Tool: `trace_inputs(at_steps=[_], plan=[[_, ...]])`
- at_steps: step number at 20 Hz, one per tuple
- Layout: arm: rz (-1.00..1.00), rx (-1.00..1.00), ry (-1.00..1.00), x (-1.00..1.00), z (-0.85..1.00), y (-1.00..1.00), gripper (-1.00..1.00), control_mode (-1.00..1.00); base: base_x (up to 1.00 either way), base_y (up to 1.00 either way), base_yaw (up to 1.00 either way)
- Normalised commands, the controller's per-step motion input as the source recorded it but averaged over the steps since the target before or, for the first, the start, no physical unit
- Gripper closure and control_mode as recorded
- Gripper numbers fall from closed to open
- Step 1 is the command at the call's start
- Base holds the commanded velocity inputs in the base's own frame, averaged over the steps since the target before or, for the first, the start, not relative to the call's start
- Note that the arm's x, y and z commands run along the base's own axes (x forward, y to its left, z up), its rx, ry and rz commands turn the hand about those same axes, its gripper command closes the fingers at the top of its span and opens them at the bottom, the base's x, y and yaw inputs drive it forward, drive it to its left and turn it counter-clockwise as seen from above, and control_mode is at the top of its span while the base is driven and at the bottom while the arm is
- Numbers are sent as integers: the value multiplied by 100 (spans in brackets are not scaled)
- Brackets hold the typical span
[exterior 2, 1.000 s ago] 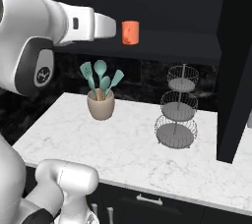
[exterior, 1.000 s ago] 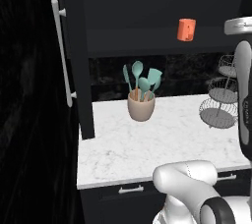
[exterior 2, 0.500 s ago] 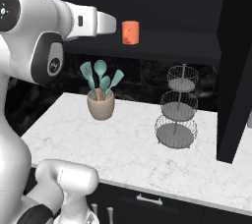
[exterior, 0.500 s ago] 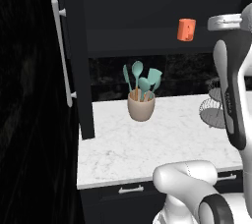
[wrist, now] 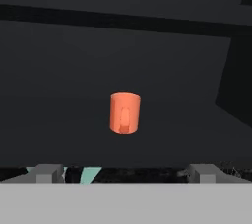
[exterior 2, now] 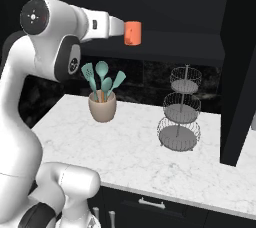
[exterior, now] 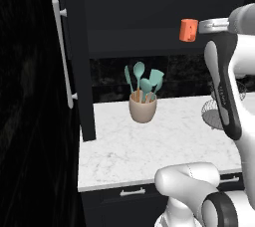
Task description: Gather all objects into one cabinet and sort the glasses and bowls to opposite sides.
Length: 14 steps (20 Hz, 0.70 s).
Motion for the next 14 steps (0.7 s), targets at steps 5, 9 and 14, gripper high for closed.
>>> trace_inputs(at_steps=[5,9,14], plan=[[4,2,0,55,-6,-2,-100,-100,0,0,0],[2,0,0,45,-12,-14,-100,-100,0,0,0],[0,0,0,27,-16,-23,-100,-100,0,0,0]])
